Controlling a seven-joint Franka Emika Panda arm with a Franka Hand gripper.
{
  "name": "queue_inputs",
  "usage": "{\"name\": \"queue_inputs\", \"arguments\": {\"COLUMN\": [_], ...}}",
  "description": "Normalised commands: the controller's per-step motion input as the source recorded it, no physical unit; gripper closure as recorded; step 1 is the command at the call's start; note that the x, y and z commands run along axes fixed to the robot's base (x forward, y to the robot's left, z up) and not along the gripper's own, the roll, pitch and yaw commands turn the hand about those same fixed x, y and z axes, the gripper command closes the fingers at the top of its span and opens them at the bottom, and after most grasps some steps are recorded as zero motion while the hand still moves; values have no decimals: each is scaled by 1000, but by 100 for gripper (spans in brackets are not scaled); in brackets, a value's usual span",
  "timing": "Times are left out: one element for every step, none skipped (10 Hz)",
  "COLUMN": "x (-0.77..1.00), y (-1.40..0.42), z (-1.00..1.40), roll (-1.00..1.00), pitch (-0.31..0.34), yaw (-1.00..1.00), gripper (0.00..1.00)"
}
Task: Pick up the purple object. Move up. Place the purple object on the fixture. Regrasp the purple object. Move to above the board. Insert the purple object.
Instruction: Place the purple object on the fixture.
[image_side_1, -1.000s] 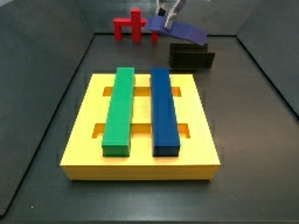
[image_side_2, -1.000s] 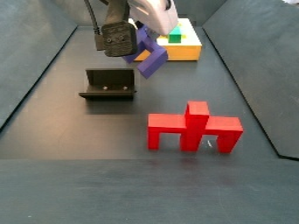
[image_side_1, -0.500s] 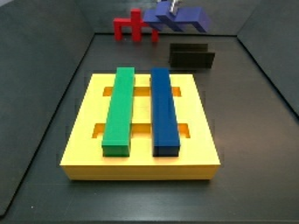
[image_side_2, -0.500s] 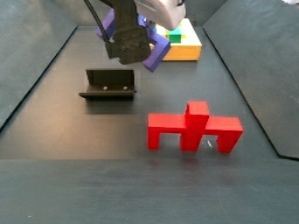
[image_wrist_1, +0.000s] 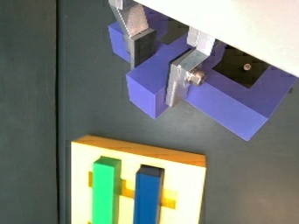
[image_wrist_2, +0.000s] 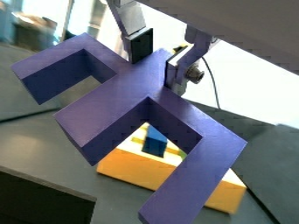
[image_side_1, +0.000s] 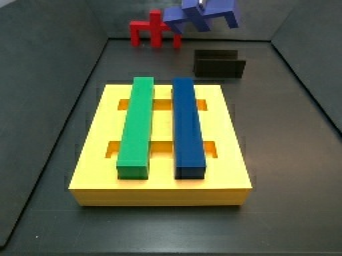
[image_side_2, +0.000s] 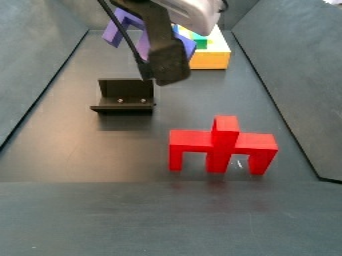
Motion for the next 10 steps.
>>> {"name": "queue_inputs", "arguments": {"x": [31,109,194,374,283,0,0,583,620,474], "y": [186,80,31,0,0,20,0,0,0,0], "z": [34,63,89,57,0,0,-26,-203,-263,-251], "roll": [-463,-431,-351,-126,-126,0,0,169,31,0], "pitch": [74,111,163,317,134,0,0,503,663,729], "yaw": [546,557,540,431,0,0,0,194,360,391], "gripper": [100,100,100,100,100,100,100,100,100,100]}}
